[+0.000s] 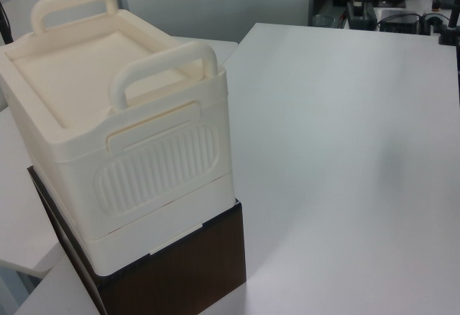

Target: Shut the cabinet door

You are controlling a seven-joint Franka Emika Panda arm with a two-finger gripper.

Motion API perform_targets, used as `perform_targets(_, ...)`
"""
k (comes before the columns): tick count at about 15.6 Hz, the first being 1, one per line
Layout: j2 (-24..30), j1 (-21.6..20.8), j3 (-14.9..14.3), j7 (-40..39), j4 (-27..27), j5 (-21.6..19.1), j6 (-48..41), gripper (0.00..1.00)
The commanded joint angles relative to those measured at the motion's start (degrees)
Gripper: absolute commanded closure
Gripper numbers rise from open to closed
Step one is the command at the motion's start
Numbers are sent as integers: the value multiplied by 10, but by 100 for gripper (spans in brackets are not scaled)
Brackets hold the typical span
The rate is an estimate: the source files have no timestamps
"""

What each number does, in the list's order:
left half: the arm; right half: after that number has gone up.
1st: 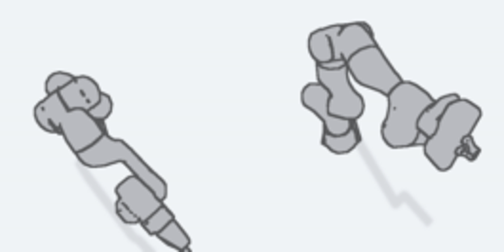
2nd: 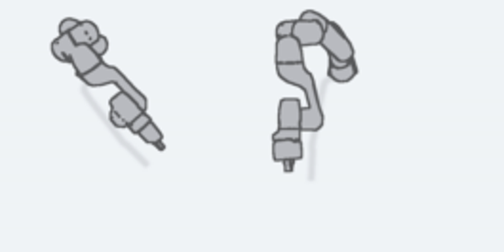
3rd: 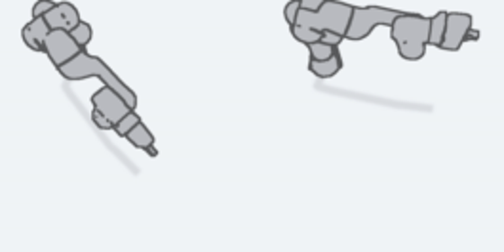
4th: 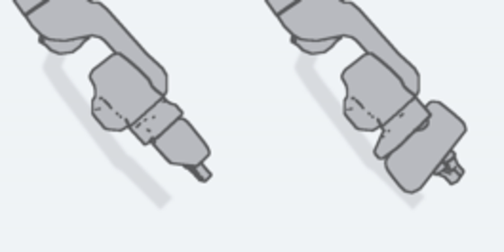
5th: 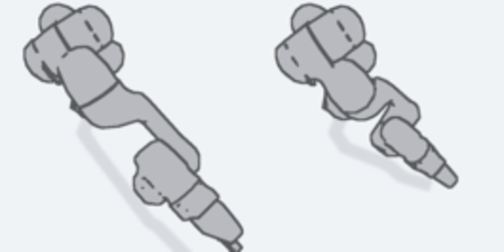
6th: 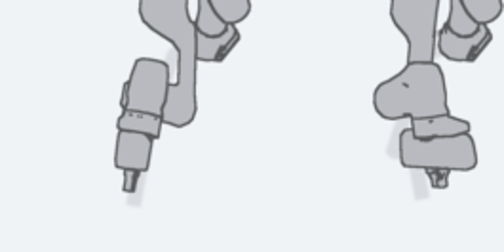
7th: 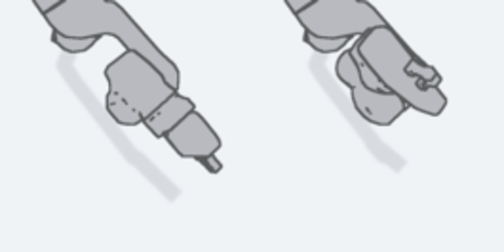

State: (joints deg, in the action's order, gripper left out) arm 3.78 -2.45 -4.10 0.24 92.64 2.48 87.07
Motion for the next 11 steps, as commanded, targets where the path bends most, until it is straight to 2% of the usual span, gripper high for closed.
perform_targets(1,12,30,9,-38,19,-5,11,0)
perform_targets(11,-2,30,1,-31,0,-7,12,0)
